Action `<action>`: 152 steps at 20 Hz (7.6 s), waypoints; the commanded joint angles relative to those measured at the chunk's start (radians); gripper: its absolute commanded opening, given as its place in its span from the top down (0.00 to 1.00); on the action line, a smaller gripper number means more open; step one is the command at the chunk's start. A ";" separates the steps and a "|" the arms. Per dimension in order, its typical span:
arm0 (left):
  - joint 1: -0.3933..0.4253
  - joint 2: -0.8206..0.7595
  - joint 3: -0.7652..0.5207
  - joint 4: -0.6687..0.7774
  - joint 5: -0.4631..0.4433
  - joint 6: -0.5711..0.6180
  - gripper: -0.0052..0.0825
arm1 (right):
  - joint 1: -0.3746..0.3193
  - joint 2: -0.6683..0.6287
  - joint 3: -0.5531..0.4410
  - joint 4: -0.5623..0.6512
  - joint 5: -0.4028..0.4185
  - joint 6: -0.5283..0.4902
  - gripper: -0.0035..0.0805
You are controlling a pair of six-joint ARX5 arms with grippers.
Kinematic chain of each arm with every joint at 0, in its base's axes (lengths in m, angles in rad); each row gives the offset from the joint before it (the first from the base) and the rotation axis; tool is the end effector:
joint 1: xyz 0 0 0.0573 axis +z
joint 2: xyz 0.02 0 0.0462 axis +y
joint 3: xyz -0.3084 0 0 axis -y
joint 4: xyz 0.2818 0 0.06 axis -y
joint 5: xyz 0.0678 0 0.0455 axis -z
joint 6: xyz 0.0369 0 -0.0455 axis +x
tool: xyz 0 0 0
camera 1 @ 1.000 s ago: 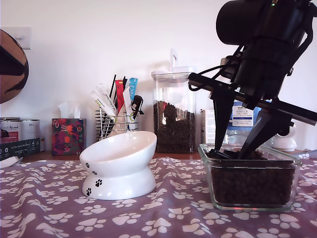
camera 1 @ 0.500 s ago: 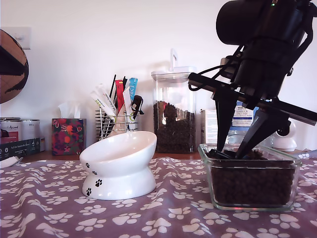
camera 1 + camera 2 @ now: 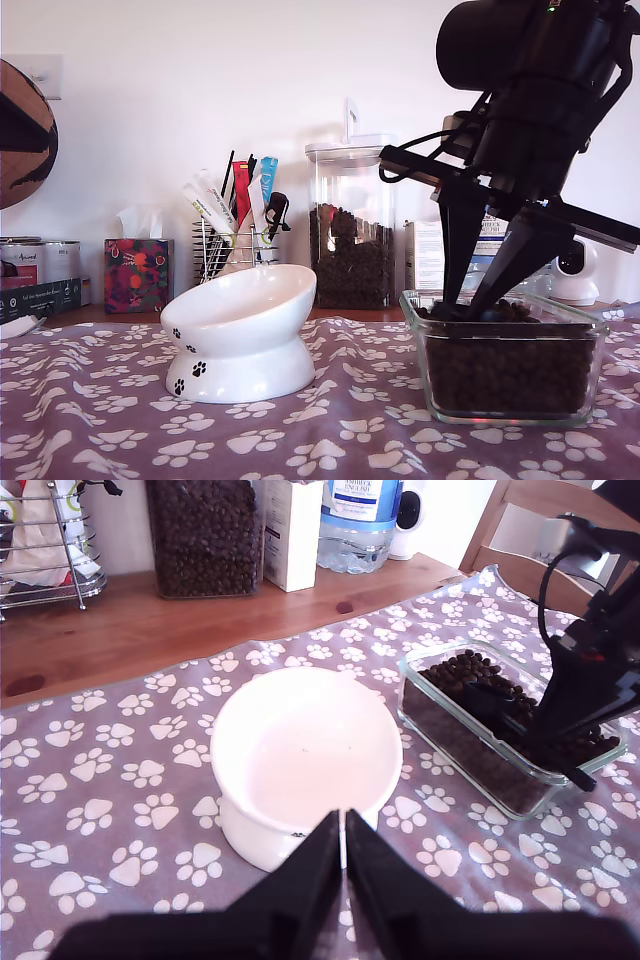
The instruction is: Measure one spoon of cat food and pour it into the food bowl
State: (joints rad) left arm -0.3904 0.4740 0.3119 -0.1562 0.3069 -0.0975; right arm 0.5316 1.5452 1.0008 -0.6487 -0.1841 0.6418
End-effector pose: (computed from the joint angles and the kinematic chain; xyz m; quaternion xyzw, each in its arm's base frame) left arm 0.1171 -0.0602 0.2258 -0.0386 0.1746 -0.3292 0.9272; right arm 0.2747 0.1694 0.2204 0.1522 0.6165 0.1004 0.7660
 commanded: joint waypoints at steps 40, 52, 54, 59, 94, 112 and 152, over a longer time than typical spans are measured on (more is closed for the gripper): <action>-0.002 0.004 -0.003 0.007 0.030 0.000 0.96 | -0.042 0.008 0.062 -0.208 0.113 -0.302 0.80; -0.002 0.004 -0.003 0.006 0.030 0.000 0.96 | -0.041 0.008 0.062 -0.242 0.105 -0.301 0.95; -0.002 0.004 -0.003 0.006 0.030 0.000 0.96 | -0.041 0.008 0.062 -0.232 0.105 -0.301 0.86; -0.002 0.004 -0.003 0.004 0.030 0.000 0.96 | -0.041 0.008 0.061 -0.224 0.105 -0.303 0.77; -0.002 0.002 -0.002 0.004 0.037 0.000 0.96 | -0.021 0.036 0.114 -0.428 0.080 -0.324 0.97; -0.002 0.002 -0.002 0.005 0.037 0.000 0.96 | -0.021 0.036 0.126 -0.436 0.080 -0.324 0.82; -0.002 0.005 -0.002 0.000 0.024 0.001 0.96 | 0.174 -0.970 -0.523 0.178 0.506 -0.362 0.83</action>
State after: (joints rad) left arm -0.3904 0.4740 0.3119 -0.1619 0.3317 -0.0975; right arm 0.7036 0.5541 0.4858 -0.4313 0.3176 0.2565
